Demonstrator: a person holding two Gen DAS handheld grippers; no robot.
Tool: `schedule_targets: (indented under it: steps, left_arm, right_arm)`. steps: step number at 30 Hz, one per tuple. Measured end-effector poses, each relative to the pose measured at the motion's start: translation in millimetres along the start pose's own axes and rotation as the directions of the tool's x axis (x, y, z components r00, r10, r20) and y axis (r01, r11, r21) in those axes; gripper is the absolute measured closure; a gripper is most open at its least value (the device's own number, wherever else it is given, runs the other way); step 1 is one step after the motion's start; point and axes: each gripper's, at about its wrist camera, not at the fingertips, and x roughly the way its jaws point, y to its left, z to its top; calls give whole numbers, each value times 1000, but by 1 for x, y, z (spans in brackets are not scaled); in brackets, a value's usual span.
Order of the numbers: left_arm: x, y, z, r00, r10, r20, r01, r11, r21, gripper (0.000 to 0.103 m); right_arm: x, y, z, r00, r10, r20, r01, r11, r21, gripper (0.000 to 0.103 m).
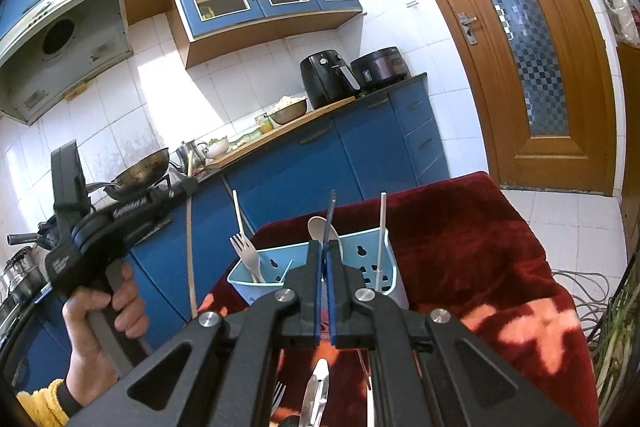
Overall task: Organize utensils
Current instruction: 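Lower both held utensils into the blue Box holder and open both tools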
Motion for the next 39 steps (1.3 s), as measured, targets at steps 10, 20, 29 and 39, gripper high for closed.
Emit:
schedule_targets:
  steps: [10,20,29,39]
  left_arm:
    - [31,6,7,991,48,125,-43,998,-46,99]
    - [56,7,-13,968,118,223,-120,993,-5,99]
    - [68,8,-39,970,137,199,-145,989,27,99]
    - [73,13,-48,986,104,127,-108,994,23,98]
  right_arm:
    - [5,2,13,1000,-5,13,5,999,-32,100]
    - [14,5,42,995,-21,101,25,999,-47,99]
    - [45,6,50,987,-63,146,76,994,-79,99]
    - [83,-10,32,998,-60,6,60,998,-37,98]
